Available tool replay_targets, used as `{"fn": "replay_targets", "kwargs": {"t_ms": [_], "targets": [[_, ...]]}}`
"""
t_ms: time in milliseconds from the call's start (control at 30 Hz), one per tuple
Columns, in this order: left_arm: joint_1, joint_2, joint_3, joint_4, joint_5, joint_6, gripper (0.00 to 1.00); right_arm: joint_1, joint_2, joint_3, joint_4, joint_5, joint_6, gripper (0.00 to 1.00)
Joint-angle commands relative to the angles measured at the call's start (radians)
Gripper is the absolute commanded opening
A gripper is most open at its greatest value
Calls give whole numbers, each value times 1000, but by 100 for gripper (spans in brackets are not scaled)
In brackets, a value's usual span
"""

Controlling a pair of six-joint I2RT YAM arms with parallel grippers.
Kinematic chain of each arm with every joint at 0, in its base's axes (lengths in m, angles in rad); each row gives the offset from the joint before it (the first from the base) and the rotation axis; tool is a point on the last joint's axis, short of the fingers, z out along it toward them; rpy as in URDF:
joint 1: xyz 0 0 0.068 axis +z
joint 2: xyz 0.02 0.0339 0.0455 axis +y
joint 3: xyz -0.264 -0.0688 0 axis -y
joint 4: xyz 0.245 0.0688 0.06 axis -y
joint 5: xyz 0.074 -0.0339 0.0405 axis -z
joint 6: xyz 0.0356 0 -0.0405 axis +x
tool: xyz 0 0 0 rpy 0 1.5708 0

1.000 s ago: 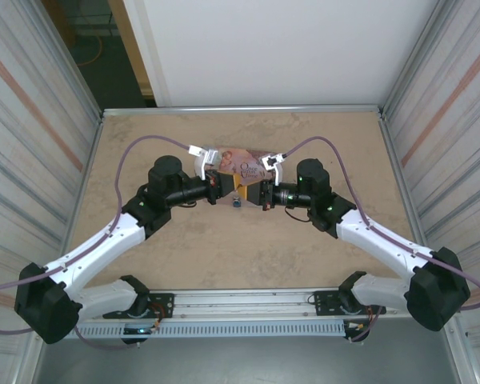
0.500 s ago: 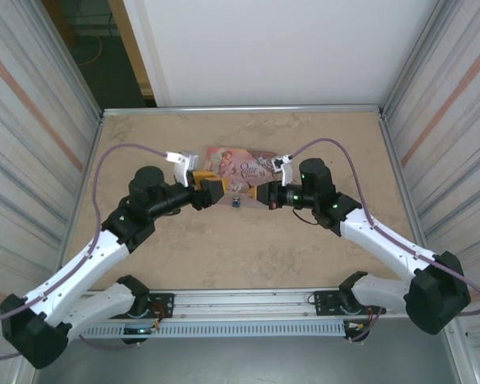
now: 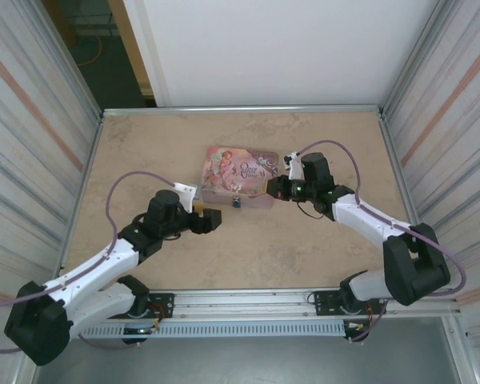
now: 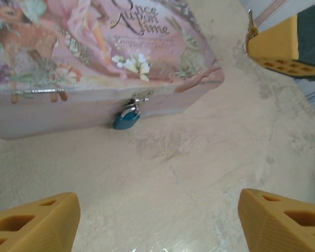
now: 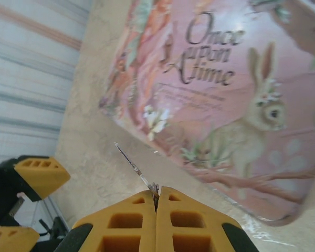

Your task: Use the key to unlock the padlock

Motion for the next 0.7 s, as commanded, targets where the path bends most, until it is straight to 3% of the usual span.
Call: {"fn": "replay_targets", "kwargs": {"t_ms": [0,400,667], "targets": [[13,63,-17,142,21,0,80,-24,43,12,41,-29,35,0],[73,351,45,337,110,20,80,-50,176,43,101,-69,23,0],[132,488,120,384,162,49,80,-51,211,38,119,-87,20,0]]}}
